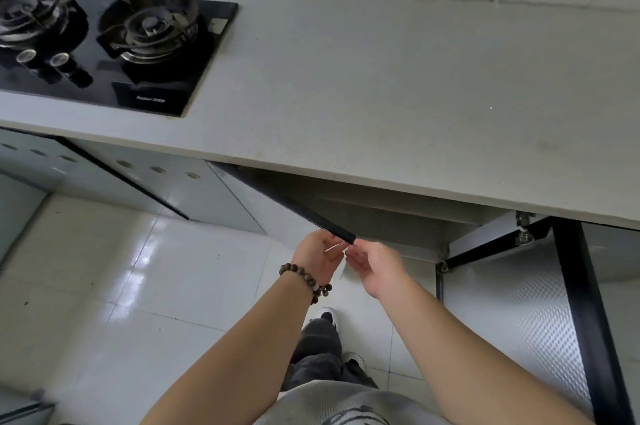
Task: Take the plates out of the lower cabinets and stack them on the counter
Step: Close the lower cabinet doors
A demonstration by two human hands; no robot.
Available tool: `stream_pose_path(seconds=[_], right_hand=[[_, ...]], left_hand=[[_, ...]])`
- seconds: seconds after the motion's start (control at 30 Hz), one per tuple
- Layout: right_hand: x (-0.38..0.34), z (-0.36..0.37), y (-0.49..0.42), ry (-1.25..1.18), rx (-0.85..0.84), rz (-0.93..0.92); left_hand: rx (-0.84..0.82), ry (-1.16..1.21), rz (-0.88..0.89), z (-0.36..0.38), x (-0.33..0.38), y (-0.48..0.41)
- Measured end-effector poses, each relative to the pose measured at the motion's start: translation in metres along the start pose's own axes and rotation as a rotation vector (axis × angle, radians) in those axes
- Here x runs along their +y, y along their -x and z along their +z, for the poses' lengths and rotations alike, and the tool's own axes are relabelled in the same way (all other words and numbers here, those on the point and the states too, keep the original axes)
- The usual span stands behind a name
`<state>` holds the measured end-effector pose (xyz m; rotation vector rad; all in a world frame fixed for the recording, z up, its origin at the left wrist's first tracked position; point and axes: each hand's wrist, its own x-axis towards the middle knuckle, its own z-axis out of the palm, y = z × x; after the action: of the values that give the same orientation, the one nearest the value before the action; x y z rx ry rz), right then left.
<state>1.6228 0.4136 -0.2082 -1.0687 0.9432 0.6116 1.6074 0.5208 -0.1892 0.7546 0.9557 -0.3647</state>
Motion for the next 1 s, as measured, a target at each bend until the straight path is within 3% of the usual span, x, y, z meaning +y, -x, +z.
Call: stream_pose_path(seconds=[0.47,0.83,1.0], right_hand=[[-0.064,0.023,-0.045,-0.184,0.096,-0.064],[-0.084,0.024,-0.052,-0.195,0.019,-0.042],[-0.081,0.015,-0.05,-0.119,-0.027,-0.06]], left_hand=[[-0.096,0.019,-0.054,0.053,0.047,-0.045],[-0.067,-0.014,-0.018,0.065,0.051,-0.054],[-0.023,-0.153,0.052,0.059,0.044,-0.061]])
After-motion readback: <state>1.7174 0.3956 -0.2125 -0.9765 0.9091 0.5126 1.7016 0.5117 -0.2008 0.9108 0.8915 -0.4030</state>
